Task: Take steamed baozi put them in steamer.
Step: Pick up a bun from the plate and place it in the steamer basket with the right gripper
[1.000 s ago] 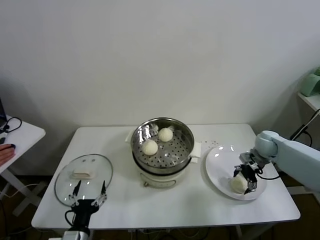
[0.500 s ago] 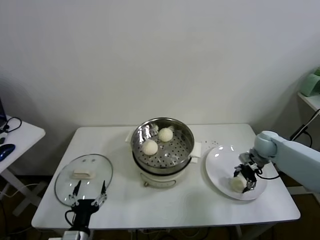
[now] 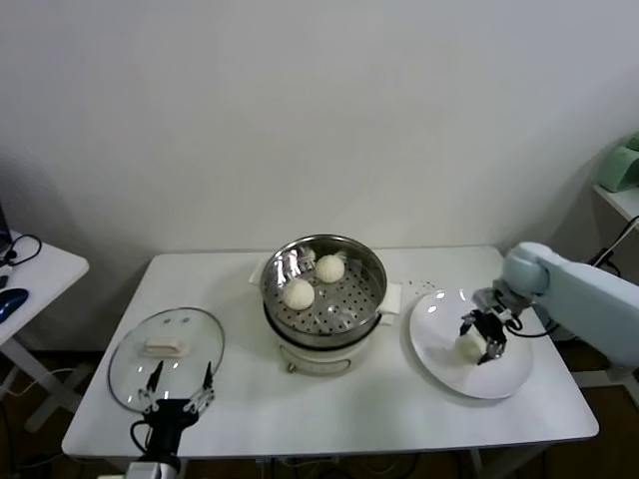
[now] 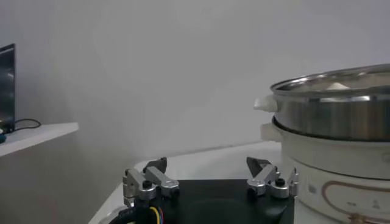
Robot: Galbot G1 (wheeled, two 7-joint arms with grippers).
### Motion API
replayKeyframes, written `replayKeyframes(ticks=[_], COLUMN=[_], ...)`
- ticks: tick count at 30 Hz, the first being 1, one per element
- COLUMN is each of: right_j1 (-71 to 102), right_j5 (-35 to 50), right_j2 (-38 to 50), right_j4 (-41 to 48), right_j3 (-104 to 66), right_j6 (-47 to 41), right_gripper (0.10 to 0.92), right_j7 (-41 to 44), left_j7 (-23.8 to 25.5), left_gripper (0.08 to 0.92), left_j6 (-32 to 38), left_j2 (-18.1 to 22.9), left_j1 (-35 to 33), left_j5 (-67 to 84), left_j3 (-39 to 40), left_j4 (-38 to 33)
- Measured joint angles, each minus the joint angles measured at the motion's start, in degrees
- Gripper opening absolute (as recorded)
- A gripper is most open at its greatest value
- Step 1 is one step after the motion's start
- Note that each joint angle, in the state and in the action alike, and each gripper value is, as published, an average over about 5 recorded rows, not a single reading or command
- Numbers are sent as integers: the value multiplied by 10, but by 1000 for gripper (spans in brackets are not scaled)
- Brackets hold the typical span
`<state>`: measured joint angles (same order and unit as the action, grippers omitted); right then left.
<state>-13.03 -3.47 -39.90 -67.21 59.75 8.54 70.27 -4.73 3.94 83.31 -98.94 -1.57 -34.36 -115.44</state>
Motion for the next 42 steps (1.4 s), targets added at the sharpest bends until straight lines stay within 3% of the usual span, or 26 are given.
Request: replayKeyframes(ticks=[16,27,42], right_j1=[-195,-176,-120], right_j5=[-180,-257,-293], right_j2=[-84,-168,-265], right_j4=[-111,-193,-185], right_j3=[8,10,42], right_j6=[213,254,278], right_gripper=[696,695,695], right_j7=[-4,-9,-12], left_j7=[-1,-4,-5], left_gripper=[823,823,823], left_j6=[2,-3,-7], left_j2=[1,-11,-26], left_j1=[-9,-22,-35], left_j5=[-15,-17,-18], left_j3=[14,7,13], left_j4=[0,-12,-10])
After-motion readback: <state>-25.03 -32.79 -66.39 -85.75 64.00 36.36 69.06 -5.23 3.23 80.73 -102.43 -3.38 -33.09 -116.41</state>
